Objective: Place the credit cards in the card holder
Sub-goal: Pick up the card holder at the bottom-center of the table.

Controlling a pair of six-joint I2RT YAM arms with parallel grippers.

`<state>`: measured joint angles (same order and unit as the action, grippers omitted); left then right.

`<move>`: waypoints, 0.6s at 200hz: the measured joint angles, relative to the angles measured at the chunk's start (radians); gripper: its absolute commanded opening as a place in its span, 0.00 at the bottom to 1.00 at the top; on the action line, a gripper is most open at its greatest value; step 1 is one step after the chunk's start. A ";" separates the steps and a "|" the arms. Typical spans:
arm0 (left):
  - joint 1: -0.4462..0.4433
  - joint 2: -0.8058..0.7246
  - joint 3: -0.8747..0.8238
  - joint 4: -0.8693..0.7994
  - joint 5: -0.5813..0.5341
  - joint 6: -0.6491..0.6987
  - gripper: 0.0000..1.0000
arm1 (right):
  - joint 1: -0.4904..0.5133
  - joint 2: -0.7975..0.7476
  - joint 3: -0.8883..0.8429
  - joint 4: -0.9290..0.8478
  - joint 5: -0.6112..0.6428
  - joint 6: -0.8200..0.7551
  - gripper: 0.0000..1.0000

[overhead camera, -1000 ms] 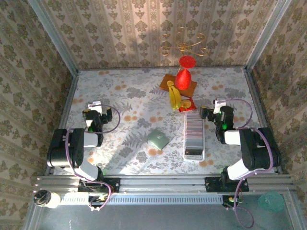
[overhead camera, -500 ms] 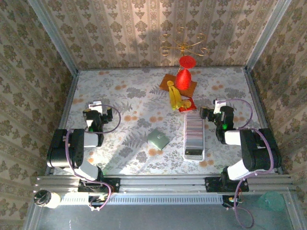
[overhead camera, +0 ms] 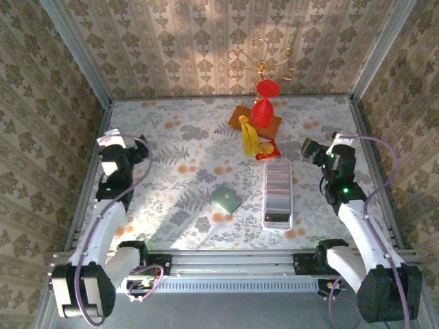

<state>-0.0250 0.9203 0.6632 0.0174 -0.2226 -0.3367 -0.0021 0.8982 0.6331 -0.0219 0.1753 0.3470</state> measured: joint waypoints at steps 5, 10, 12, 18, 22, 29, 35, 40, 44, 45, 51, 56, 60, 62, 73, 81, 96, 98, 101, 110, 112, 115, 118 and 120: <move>0.019 -0.010 0.016 -0.048 0.011 -0.032 1.00 | -0.001 -0.008 0.027 -0.051 0.006 0.020 1.00; 0.048 -0.026 0.028 -0.098 0.033 -0.058 1.00 | -0.002 -0.015 0.055 -0.100 0.006 0.034 1.00; 0.060 -0.033 0.031 -0.117 0.042 -0.070 1.00 | -0.002 -0.016 0.062 -0.111 0.006 0.038 1.00; 0.086 -0.049 0.032 -0.156 0.060 -0.095 1.00 | -0.002 -0.022 0.085 -0.149 0.001 0.052 1.00; 0.105 -0.064 0.029 -0.187 0.074 -0.122 1.00 | -0.002 -0.026 0.095 -0.171 -0.007 0.061 1.00; 0.126 -0.086 0.019 -0.218 0.095 -0.160 1.00 | -0.002 -0.032 0.103 -0.194 -0.024 0.077 1.00; 0.140 -0.110 0.000 -0.239 0.113 -0.197 1.00 | -0.002 -0.039 0.103 -0.211 -0.039 0.091 1.00; 0.148 -0.129 -0.017 -0.253 0.125 -0.228 1.00 | -0.002 -0.044 0.101 -0.229 -0.055 0.106 1.00; 0.153 -0.142 -0.032 -0.267 0.135 -0.256 1.00 | -0.002 -0.047 0.098 -0.234 -0.061 0.115 1.00; 0.153 -0.147 -0.036 -0.271 0.136 -0.260 1.00 | -0.002 -0.048 0.096 -0.237 -0.064 0.119 1.00; 0.158 -0.166 -0.055 -0.294 0.148 -0.303 1.00 | -0.002 -0.053 0.089 -0.246 -0.079 0.133 1.00; 0.158 -0.179 -0.065 -0.315 0.158 -0.328 1.00 | -0.002 -0.059 0.082 -0.253 -0.094 0.141 1.00; 0.158 -0.183 -0.069 -0.329 0.166 -0.347 1.00 | -0.002 -0.062 0.077 -0.259 -0.109 0.143 1.00; 0.158 -0.185 -0.070 -0.333 0.169 -0.355 0.99 | -0.002 -0.063 0.076 -0.263 -0.114 0.144 1.00; 0.156 -0.193 -0.082 -0.357 0.212 -0.411 0.98 | 0.000 -0.065 0.074 -0.286 -0.160 0.140 1.00; 0.146 -0.193 -0.090 -0.364 0.241 -0.448 0.97 | 0.008 -0.063 0.074 -0.298 -0.197 0.130 1.00; 0.084 -0.188 -0.105 -0.374 0.272 -0.502 0.97 | 0.034 -0.053 0.081 -0.324 -0.265 0.109 0.99; 0.075 -0.188 -0.106 -0.375 0.275 -0.505 0.97 | 0.039 -0.051 0.083 -0.328 -0.277 0.106 0.99; 0.050 -0.187 -0.108 -0.380 0.277 -0.516 0.97 | 0.048 -0.046 0.086 -0.333 -0.287 0.100 0.99; -0.021 -0.185 -0.112 -0.393 0.272 -0.542 0.97 | 0.076 -0.033 0.100 -0.352 -0.315 0.087 0.98; -0.034 -0.185 -0.113 -0.394 0.265 -0.545 0.97 | 0.084 -0.030 0.104 -0.359 -0.318 0.084 0.97; -0.068 -0.185 -0.115 -0.396 0.258 -0.555 0.98 | 0.097 -0.024 0.111 -0.367 -0.325 0.077 0.97; -0.094 -0.185 -0.116 -0.398 0.249 -0.565 0.98 | 0.107 -0.020 0.117 -0.373 -0.328 0.074 0.97; -0.112 -0.185 -0.117 -0.400 0.243 -0.570 0.98 | 0.114 -0.016 0.121 -0.377 -0.332 0.071 0.97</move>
<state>-0.1368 0.7357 0.5465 -0.3828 0.0204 -0.9070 0.1120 0.8818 0.7544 -0.3988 -0.1566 0.4183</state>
